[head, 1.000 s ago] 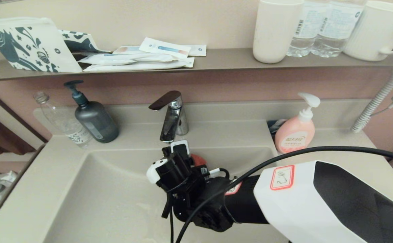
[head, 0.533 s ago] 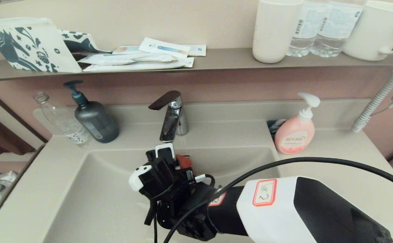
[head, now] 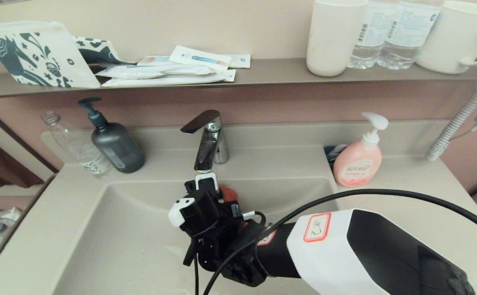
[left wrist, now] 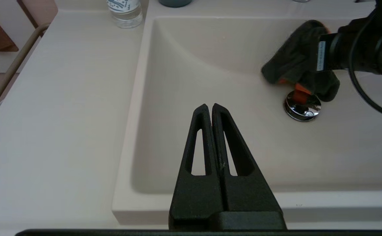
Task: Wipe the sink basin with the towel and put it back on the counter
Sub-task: Wipe the sink
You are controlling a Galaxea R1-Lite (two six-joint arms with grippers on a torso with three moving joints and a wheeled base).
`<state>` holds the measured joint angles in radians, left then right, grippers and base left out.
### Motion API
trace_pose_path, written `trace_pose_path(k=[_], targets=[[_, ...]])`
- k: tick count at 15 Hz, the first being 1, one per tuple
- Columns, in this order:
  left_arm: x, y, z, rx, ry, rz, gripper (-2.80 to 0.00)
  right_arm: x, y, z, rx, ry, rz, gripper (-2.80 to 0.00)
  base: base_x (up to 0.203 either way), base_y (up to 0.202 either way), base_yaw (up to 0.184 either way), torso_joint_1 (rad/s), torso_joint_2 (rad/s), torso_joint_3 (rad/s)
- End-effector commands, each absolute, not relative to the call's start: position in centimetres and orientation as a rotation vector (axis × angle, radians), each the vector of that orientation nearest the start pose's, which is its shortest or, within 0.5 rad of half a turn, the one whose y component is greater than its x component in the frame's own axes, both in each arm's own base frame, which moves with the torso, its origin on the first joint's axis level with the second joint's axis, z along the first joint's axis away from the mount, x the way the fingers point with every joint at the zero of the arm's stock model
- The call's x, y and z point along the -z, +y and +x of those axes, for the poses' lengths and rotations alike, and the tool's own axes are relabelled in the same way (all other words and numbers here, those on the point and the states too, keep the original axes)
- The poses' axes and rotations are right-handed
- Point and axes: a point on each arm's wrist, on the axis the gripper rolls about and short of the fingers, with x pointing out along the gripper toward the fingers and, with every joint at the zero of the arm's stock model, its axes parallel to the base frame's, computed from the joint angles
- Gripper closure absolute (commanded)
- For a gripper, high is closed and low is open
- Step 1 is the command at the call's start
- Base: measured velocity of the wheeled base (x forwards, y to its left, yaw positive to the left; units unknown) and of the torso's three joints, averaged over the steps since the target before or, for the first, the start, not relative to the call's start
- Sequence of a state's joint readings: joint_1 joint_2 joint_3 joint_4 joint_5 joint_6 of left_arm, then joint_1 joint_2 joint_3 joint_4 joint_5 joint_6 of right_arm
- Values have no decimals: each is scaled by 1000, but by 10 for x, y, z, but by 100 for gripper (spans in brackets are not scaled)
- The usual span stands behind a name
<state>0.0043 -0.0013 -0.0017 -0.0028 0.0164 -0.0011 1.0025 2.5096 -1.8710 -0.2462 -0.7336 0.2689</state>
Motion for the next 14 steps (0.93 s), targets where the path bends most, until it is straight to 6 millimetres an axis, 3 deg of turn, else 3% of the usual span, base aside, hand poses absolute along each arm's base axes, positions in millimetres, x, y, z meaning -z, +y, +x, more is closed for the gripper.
trace_pose_path(k=[1, 6, 10, 14], targets=[[-76, 0, -23, -21, -5, -2, 0, -114, 414, 290, -211, 277, -20, 0, 0, 0, 0, 0, 0, 0], [-76, 0, -23, -21, -5, -2, 0, -130, 375, 296, -154, 279, -17, 0, 0, 0, 0, 0, 0, 0], [-76, 0, -23, -21, -5, -2, 0, -155, 338, 303, -97, 266, 6, 0, 0, 0, 0, 0, 0, 0], [-76, 0, -23, -21, -5, -2, 0, -148, 321, 293, -84, 311, -56, 0, 0, 0, 0, 0, 0, 0]])
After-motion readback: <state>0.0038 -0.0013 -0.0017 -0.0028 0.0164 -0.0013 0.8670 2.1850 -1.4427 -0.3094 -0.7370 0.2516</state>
